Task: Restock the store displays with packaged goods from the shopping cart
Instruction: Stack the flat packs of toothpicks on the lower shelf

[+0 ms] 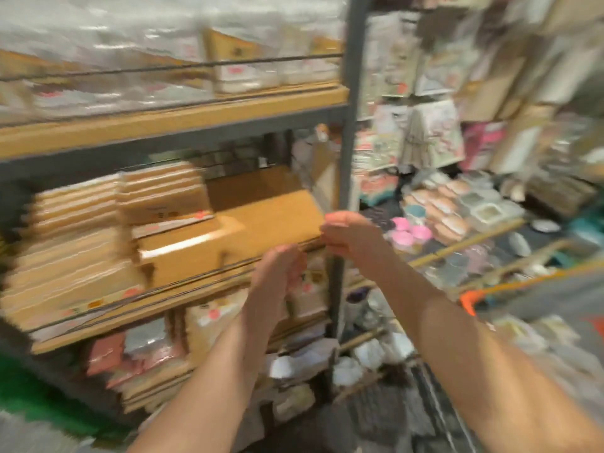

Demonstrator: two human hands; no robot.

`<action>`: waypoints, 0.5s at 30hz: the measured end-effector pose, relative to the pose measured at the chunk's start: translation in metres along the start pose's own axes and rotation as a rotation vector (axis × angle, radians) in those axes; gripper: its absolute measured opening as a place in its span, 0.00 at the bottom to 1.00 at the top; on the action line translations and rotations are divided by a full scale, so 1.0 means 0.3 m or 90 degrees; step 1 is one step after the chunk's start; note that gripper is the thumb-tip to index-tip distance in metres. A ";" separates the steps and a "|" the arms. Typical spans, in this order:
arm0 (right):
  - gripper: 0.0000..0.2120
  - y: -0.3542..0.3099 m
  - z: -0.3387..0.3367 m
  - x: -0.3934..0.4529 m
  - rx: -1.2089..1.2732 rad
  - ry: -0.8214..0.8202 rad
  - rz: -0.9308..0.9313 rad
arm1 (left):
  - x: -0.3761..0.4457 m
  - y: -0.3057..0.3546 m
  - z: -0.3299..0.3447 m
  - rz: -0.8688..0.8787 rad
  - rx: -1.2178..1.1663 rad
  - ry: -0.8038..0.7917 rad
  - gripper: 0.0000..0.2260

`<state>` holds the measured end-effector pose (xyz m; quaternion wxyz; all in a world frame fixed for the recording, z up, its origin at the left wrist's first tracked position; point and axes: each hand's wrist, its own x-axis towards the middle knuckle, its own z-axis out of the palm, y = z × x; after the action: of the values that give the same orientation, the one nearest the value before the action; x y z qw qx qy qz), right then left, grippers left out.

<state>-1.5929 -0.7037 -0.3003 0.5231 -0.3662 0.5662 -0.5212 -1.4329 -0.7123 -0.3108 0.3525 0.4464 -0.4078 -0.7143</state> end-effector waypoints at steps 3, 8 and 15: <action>0.06 0.041 -0.313 -0.247 -0.011 0.143 0.027 | -0.018 -0.116 0.286 -0.076 0.064 -0.088 0.11; 0.07 0.183 -0.745 -0.620 0.025 0.348 0.099 | -0.079 -0.394 0.725 -0.141 0.145 -0.257 0.06; 0.14 0.454 -1.214 -1.190 0.049 0.565 0.244 | -0.289 -0.852 1.262 -0.334 0.226 -0.391 0.07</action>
<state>-1.8640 -0.2598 -0.3906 0.3306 0.0222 0.7726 -0.5416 -1.7882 -0.4286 -0.4079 -0.0607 0.3552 -0.4833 -0.7978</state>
